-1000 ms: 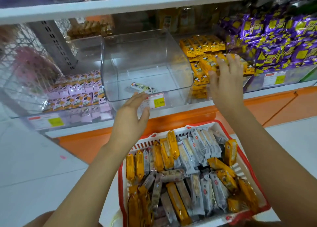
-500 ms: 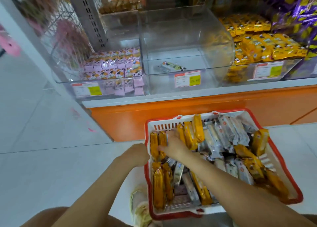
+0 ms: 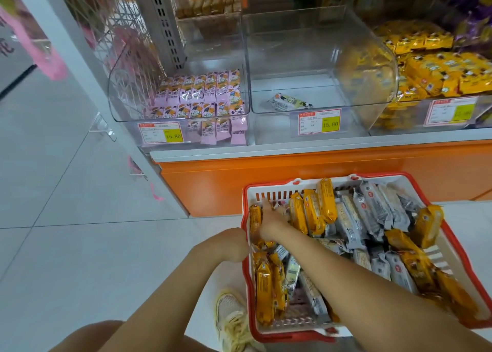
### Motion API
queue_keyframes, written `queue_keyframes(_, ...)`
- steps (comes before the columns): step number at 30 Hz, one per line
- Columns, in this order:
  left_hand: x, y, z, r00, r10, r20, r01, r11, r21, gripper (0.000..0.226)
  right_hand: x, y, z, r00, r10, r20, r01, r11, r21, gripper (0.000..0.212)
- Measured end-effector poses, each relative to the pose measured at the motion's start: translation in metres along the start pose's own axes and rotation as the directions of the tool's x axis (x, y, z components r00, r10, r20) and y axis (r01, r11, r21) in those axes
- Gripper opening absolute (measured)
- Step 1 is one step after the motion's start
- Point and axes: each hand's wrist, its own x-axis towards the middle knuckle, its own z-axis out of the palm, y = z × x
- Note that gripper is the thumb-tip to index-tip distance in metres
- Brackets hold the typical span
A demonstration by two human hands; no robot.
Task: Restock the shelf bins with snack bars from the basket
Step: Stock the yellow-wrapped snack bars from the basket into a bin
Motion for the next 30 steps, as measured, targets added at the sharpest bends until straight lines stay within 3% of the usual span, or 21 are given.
queue_keyframes(3,0.000,0.002,-0.001,1.000,0.013,-0.001,-0.013,1.000,-0.006,0.040,-0.004,0.004,0.001,0.998,-0.058,-0.013,0.058,0.998,0.013,0.099)
queue_keyframes(6,-0.004,0.005,-0.003,0.999,0.046,0.010,-0.046,0.999,0.021,0.041,-0.008,0.006,0.000,0.995,-0.063,-0.074,0.074,0.985,0.156,0.088)
queue_keyframes(9,-0.003,0.005,-0.002,0.999,0.045,0.015,-0.045,0.999,0.025,0.040,-0.011,0.000,-0.003,0.992,0.056,-0.110,-0.013,0.931,0.365,0.084)
queue_keyframes(13,0.001,0.003,-0.001,0.999,0.029,0.025,-0.030,0.999,0.016,0.038,-0.010,-0.001,-0.010,0.987,0.162,-0.017,-0.122,0.806,0.579,0.077)
queue_keyframes(16,0.001,0.002,-0.001,0.999,0.031,0.033,-0.031,0.999,-0.014,0.037,-0.008,0.001,-0.007,0.981,0.195,0.012,-0.158,0.755,0.636,0.082)
queue_keyframes(20,0.001,-0.001,-0.001,0.999,0.030,0.037,-0.029,0.999,-0.012,0.037,-0.006,0.003,-0.006,0.974,0.224,-0.018,-0.137,0.655,0.743,0.071)
queue_keyframes(24,0.000,0.000,-0.002,0.999,0.029,0.043,-0.029,1.000,0.004,0.037,-0.003,0.008,-0.007,0.982,0.179,0.060,-0.167,0.678,0.716,0.076)
queue_keyframes(30,-0.005,0.002,-0.006,0.998,0.039,0.041,-0.039,0.999,-0.001,0.038,-0.002,0.004,-0.003,0.985,0.152,0.080,-0.158,0.621,0.768,0.077)
